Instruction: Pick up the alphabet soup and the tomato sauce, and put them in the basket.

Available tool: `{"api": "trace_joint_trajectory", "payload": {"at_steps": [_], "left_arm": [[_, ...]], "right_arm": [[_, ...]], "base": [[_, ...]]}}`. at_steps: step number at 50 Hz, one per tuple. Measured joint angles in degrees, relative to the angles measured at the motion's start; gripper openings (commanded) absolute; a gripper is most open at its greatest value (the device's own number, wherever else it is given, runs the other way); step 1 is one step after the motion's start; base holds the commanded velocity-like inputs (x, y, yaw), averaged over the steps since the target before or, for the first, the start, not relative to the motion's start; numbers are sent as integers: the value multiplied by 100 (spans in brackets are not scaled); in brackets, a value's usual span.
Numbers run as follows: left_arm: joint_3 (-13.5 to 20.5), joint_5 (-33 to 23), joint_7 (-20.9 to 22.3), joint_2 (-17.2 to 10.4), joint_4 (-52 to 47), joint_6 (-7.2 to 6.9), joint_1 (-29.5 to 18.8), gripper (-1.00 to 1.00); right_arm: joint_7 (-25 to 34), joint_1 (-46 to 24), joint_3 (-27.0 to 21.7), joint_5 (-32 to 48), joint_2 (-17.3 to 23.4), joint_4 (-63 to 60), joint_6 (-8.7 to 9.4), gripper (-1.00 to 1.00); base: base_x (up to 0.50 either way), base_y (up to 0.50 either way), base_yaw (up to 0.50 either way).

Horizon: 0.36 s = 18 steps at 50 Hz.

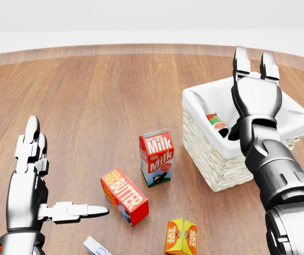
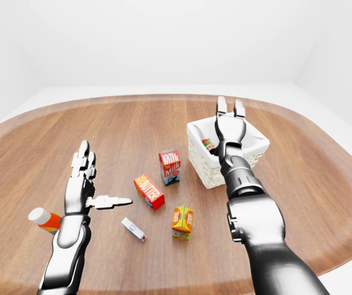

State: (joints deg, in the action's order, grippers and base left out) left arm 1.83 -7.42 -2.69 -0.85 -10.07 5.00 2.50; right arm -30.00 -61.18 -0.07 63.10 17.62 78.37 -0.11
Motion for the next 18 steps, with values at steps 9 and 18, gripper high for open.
{"api": "trace_joint_trajectory", "payload": {"at_steps": [9,18], "left_arm": [[0,0,0,0,-1,0,0,100],[0,0,0,0,-2,0,-1,100]], "right_arm": [[0,-60,-3,-32,14,-18,-56,100],[0,-247,-25,-124,85,-53,-128,100]], "base": [[0,0,0],[0,0,0]]}}
